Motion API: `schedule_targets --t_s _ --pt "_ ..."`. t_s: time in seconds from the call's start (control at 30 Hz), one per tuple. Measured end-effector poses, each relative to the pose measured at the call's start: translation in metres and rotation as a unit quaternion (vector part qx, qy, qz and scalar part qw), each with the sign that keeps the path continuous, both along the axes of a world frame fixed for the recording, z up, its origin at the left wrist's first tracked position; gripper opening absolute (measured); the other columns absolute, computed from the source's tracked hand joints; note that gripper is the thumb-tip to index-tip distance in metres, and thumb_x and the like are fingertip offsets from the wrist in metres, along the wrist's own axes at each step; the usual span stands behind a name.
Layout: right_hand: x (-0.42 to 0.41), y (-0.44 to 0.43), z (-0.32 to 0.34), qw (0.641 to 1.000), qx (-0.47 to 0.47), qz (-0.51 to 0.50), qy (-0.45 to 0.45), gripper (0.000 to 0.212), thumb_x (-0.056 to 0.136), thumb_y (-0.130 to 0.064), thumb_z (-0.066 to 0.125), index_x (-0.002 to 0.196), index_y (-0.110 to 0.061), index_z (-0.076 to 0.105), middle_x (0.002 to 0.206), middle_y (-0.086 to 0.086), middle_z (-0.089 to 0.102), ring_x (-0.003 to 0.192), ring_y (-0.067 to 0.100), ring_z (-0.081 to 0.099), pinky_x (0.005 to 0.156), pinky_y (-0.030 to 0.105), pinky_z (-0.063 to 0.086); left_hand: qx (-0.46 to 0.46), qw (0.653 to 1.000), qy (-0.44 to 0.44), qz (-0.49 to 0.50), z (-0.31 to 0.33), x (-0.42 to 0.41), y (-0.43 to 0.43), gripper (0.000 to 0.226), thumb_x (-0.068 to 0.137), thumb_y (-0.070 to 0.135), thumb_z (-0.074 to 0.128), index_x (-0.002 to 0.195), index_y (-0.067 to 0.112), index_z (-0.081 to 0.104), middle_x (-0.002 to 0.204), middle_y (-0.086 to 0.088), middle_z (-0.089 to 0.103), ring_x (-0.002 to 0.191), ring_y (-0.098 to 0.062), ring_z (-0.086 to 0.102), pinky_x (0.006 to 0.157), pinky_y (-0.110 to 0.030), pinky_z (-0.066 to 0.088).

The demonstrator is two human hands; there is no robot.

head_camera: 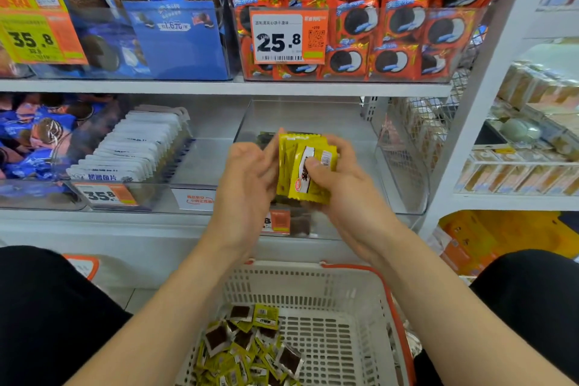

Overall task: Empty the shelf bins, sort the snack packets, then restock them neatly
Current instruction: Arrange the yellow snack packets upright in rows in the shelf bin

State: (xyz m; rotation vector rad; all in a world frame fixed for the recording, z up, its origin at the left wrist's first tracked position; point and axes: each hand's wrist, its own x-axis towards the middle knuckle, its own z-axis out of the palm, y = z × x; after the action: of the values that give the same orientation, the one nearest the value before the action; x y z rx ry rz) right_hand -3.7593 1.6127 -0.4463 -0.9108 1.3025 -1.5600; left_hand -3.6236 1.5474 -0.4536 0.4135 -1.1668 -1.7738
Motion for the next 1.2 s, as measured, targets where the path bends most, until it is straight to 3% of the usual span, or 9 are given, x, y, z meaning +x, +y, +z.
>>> schedule_targets --t_s 0.1,0.37,0.47,0.6,0.7,0.83,1.0,1.1,1.2 --pt "0.007 0.004 -0.001 0.988 -0.047 0.025 0.147 0.039 0.107 -0.019 0.053 0.142 -0.034 0.043 0.126 0.004 0.067 0.113 0.018 0.068 0.093 0.038 0.059 0.046 0.998 -0.034 -0.007 0.006 -0.002 0.006 0.048 0.085 0.028 0.057 0.130 0.013 0.051 0.122 -0.010 0.071 0.107 -0.024 0.068 0.077 -0.038 0.059" --pt "0.028 0.010 -0.014 0.976 -0.005 0.034 0.217 0.065 0.089 -0.044 0.040 0.148 -0.065 0.022 0.148 -0.012 0.046 0.140 0.018 0.039 0.115 0.060 0.037 0.058 0.991 -0.116 -0.015 0.002 -0.009 0.014 0.046 0.085 0.015 0.050 0.131 0.016 0.056 0.111 -0.014 0.073 0.099 -0.031 0.071 0.064 -0.037 0.057" --pt "0.018 0.009 -0.012 0.910 0.042 -0.012 0.413 0.068 0.103 -0.043 0.051 0.160 -0.049 0.014 0.153 -0.012 0.025 0.138 0.018 0.024 0.122 0.047 0.024 0.041 0.983 -0.173 0.047 -0.002 -0.008 0.006 0.028 0.095 0.008 0.045 0.117 0.017 0.061 0.100 -0.011 0.073 0.092 -0.029 0.065 0.059 -0.034 0.051" --pt "0.008 0.017 -0.010 0.865 -0.121 -0.146 0.465 0.059 0.084 -0.032 0.083 0.134 -0.023 0.054 0.124 -0.005 0.042 0.107 0.000 0.048 0.091 0.011 0.040 0.082 0.970 -0.207 0.093 -0.005 -0.012 0.003 0.020 0.095 0.012 0.054 0.115 0.011 0.058 0.114 -0.024 0.070 0.090 -0.030 0.069 0.065 -0.048 0.059" --pt "-0.002 0.020 -0.014 0.775 -0.153 -0.091 0.607 0.032 0.085 -0.039 0.078 0.111 -0.021 0.071 0.106 -0.005 0.060 0.095 0.014 0.056 0.080 0.032 0.050 0.112 0.966 -0.204 0.111 -0.004 -0.017 0.000 0.013 0.098 0.015 0.061 0.110 0.012 0.060 0.121 -0.024 0.065 0.089 -0.029 0.070 0.071 -0.049 0.058" --pt "-0.015 0.016 -0.019 0.699 -0.169 -0.067 0.692 0.031 0.092 -0.031 0.068 0.120 -0.016 0.070 0.091 0.002 0.065 0.085 0.029 0.059 0.070 0.039 0.051 0.096 0.967 -0.226 0.069 0.001 -0.025 -0.008 0.011 0.099 0.012 0.061 0.105 0.003 0.057 0.086 -0.015 0.057 0.065 -0.020 0.059 0.061 -0.036 0.048" --pt "-0.023 0.014 -0.017 0.715 -0.063 -0.019 0.696 0.086 0.069 -0.057 0.088 0.136 -0.022 0.046 0.110 0.003 0.065 0.086 0.032 0.066 0.060 0.040 0.052 0.122 0.959 -0.254 0.019 0.008 -0.039 -0.011 0.031 0.104 0.026 0.060 0.119 -0.001 0.060 0.088 -0.014 0.069 0.075 -0.019 0.071 0.069 -0.039 0.057" --pt "-0.039 0.003 -0.010 0.691 -0.088 -0.068 0.714 0.077 0.072 -0.047 0.090 0.131 -0.020 0.049 0.101 0.006 0.070 0.079 0.036 0.069 0.055 0.042 0.053 0.130 0.954 -0.266 -0.037 0.016 -0.053 -0.011 0.043 0.110 0.040 0.049 0.125 0.003 0.065 0.091 -0.011 0.077 0.083 -0.020 0.076 0.065 -0.033 0.057" --pt "-0.062 -0.006 -0.003 0.715 -0.094 -0.040 0.692 0.062 0.084 -0.036 0.084 0.135 -0.014 0.055 0.103 0.008 0.074 0.085 0.037 0.070 0.062 0.047 0.055 0.062 0.924 -0.371 -0.068 0.021 -0.059 -0.025 0.063 0.104 0.065 0.041 0.143 0.016 0.052 0.114 -0.004 0.076 0.102 -0.018 0.075 0.085 -0.036 0.055"
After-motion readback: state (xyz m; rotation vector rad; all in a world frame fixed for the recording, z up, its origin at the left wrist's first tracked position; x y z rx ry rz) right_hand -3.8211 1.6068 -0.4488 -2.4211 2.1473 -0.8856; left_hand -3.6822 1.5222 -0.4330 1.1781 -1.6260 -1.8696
